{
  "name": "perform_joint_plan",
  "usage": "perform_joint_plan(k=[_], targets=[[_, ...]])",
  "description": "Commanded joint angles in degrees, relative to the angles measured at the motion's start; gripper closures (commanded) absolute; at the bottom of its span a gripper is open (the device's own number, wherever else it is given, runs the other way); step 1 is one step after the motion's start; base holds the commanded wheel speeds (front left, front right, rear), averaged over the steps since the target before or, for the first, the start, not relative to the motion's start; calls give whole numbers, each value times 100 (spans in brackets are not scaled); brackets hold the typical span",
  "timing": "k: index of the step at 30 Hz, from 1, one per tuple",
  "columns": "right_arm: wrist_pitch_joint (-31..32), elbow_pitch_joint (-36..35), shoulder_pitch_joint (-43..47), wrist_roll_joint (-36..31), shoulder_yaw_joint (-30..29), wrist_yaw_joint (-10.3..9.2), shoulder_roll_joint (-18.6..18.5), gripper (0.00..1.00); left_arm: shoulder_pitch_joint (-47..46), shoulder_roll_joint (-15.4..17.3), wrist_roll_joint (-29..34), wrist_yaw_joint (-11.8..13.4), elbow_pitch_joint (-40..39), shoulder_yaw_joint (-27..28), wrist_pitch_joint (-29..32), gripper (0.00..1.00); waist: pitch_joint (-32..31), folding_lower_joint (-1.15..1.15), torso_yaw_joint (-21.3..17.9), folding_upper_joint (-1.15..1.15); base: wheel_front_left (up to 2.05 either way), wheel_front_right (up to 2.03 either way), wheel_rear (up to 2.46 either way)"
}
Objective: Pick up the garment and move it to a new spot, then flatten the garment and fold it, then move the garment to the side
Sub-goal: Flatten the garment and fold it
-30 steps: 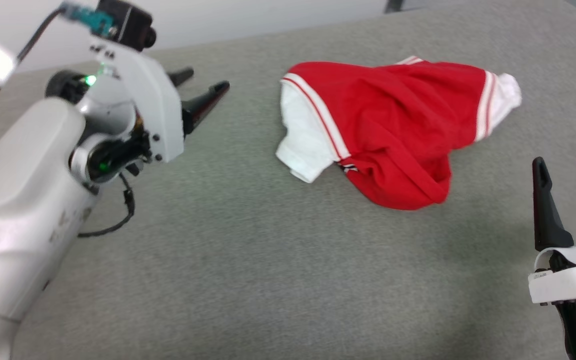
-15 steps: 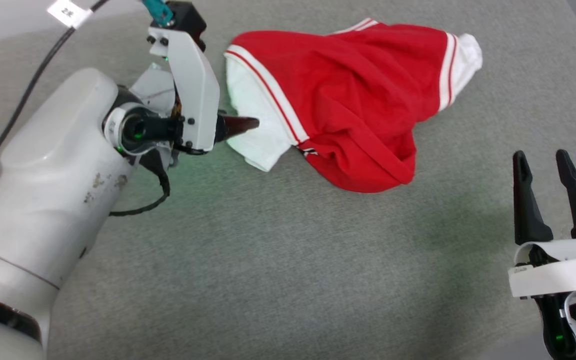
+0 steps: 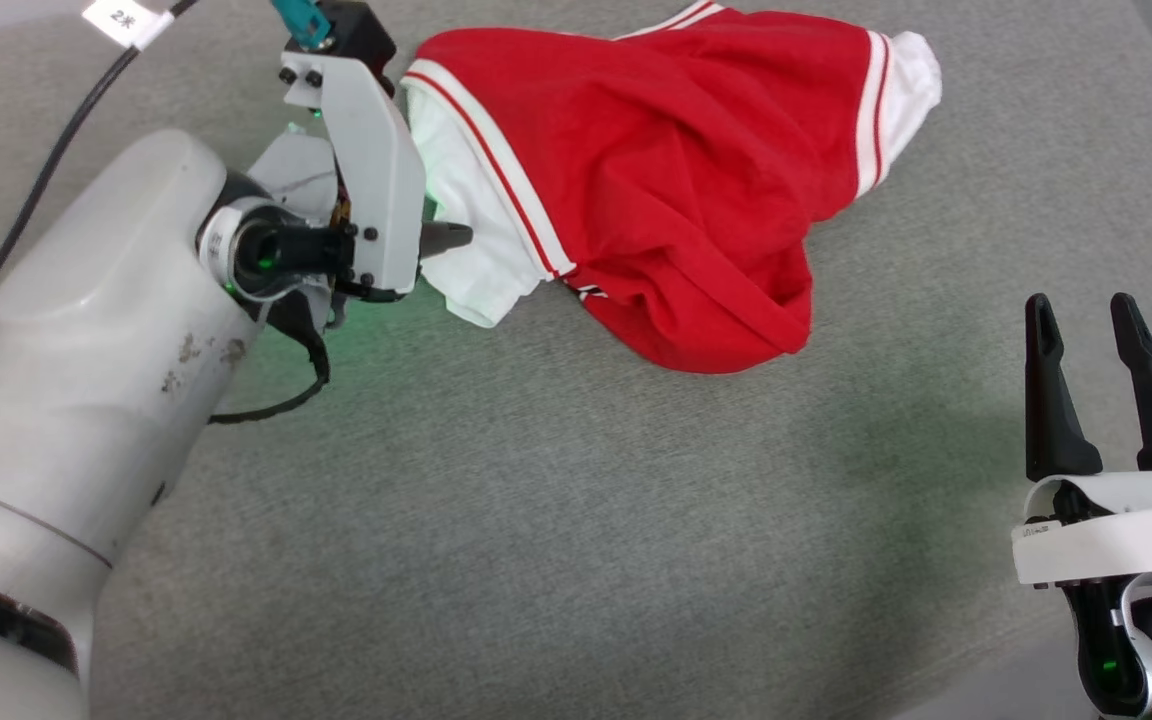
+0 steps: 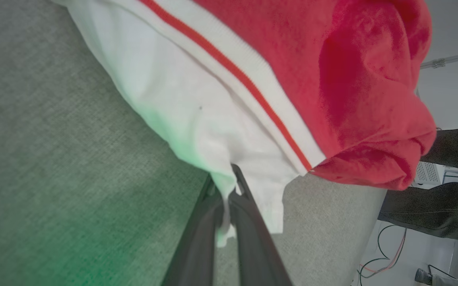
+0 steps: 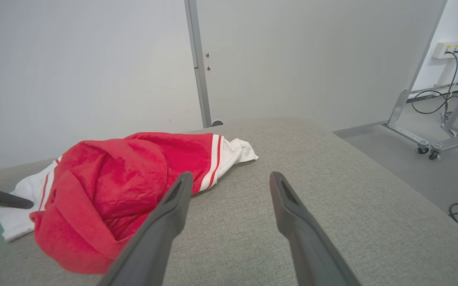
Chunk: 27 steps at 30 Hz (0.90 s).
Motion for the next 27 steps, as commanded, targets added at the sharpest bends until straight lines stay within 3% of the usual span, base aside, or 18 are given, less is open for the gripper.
perform_joint_plan(k=[1,7,17,23,27], targets=[[-10,-3,-56,-25,-11,-6,20,0,-64,11,-38,9,-1,-11,14,100,-30,0,106,0,0,0,0],[131,-118,-46,-101,-102,-6,-88,0,-58,258,-221,9,-17,-23,149,100,-230,0,578,0,0,0,0],[517,-408,-56,-214,-185,-6,-282,0,307,953,-525,9,-252,-1,308,100,-560,0,1330,0,0,0,0],[681,-560,-22,-233,-221,-6,-316,0,479,1271,-561,9,-444,21,183,100,-612,0,1508,0,0,0,0],[753,-601,16,-204,-206,-6,-336,0,545,1248,-499,9,-515,6,-68,100,-627,0,1548,0,0,0,0]])
